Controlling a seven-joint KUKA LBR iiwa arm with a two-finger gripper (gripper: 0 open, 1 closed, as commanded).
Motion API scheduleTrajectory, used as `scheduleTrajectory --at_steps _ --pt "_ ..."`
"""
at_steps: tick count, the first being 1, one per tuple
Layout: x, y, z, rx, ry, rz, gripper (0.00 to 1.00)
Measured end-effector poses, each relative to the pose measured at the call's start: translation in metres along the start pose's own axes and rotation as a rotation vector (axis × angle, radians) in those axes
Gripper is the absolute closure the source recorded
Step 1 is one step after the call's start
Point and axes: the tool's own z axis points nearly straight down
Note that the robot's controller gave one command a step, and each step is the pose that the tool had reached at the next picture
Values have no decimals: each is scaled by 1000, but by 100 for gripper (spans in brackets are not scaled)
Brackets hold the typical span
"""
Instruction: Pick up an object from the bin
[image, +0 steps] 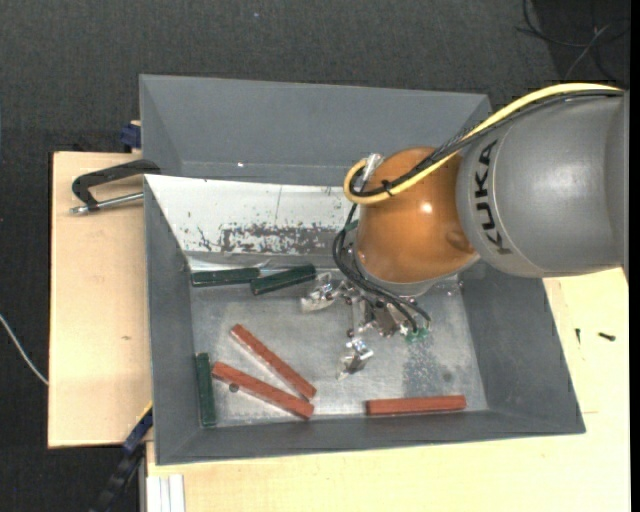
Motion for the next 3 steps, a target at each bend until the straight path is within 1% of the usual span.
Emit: scheduleTrajectory --at_steps 1,2,3 --pt "2 27 51 3 12 150 0" --pt "3 24 44 -2 10 149 100" --pt "3 24 44 -2 10 149 100"
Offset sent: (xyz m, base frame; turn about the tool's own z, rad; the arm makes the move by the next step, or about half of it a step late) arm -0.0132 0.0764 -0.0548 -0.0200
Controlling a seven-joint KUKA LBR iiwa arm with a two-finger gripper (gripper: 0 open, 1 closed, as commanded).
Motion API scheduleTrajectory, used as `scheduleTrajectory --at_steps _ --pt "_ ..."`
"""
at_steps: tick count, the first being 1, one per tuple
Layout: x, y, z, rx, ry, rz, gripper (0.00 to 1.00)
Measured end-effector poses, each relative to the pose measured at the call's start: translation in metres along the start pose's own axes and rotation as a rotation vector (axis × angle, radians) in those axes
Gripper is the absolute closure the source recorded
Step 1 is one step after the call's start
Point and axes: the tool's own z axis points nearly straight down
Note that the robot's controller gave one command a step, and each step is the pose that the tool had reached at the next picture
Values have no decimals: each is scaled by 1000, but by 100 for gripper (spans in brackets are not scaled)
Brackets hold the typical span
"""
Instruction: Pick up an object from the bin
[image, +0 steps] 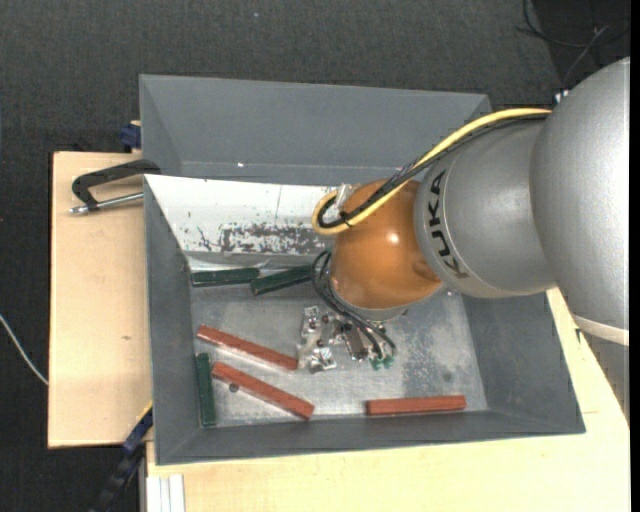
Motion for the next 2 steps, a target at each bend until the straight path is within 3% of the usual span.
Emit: scheduleTrajectory --at_steps 1,2 --pt "-20 21 -202 1 -7 -157 100" --pt "-22 22 -213 1 -12 -163 100"
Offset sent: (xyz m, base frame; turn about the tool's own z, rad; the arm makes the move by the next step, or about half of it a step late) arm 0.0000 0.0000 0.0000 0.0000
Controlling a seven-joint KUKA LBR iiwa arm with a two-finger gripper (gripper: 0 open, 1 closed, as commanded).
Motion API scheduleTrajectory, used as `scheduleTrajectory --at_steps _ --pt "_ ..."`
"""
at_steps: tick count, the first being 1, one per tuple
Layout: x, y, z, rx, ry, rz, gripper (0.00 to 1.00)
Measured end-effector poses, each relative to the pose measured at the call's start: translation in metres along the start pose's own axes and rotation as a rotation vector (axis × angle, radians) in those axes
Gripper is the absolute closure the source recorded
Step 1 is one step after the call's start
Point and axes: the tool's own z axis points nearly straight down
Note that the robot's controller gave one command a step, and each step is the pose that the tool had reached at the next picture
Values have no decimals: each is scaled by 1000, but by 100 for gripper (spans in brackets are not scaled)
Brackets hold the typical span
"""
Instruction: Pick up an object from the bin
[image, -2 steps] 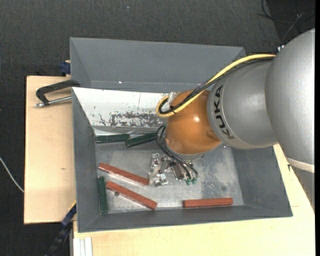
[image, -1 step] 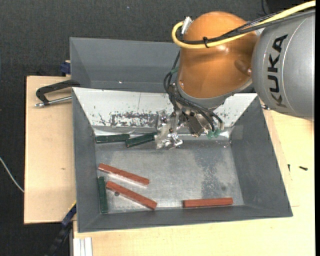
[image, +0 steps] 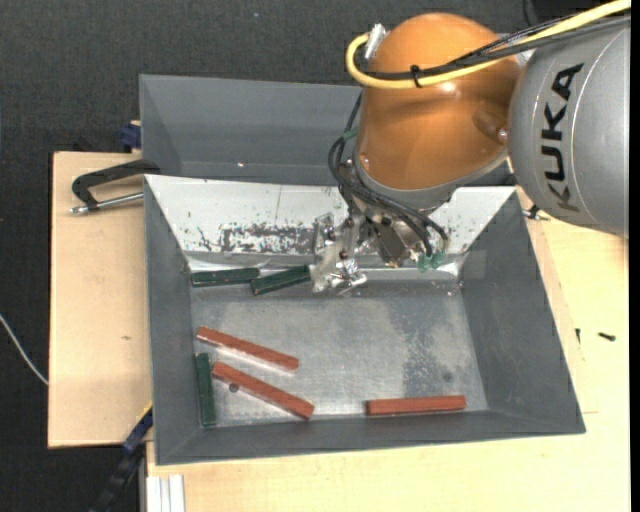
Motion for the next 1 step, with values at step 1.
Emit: scheduleTrajectory --at_steps 1 --pt "-7 -1 141 -2 8 28 0"
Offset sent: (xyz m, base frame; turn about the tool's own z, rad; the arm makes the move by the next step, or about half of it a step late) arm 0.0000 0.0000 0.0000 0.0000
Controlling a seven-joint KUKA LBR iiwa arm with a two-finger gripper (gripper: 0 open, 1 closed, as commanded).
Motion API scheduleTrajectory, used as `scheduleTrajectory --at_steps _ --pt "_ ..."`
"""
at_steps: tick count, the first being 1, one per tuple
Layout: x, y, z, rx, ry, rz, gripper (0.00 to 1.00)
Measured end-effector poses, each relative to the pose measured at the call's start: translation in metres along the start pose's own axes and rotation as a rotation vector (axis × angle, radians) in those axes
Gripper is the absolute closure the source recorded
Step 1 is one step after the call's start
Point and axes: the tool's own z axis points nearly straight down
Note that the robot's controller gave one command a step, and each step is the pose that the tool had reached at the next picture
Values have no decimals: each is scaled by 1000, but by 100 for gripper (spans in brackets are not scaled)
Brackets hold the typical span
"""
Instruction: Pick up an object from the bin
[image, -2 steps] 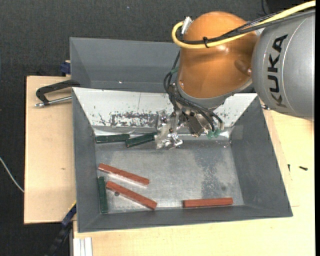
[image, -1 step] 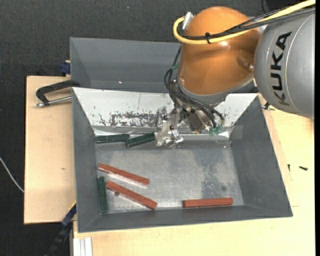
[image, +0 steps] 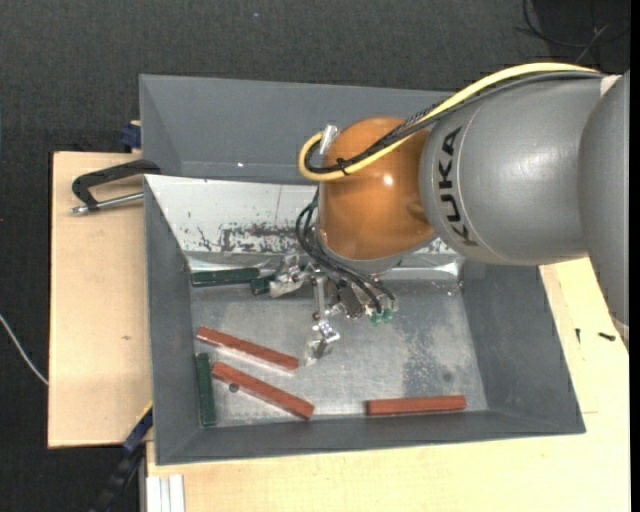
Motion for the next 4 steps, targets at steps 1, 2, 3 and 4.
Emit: scheduleTrajectory --at_steps 1,2,3,4 --pt "1 0 0 0 0 0 0" --pt "16 11 84 1 2 -111 100" --pt "16 11 84 1 3 -111 100" --pt "-4 7 -57 2 -6 -180 100"
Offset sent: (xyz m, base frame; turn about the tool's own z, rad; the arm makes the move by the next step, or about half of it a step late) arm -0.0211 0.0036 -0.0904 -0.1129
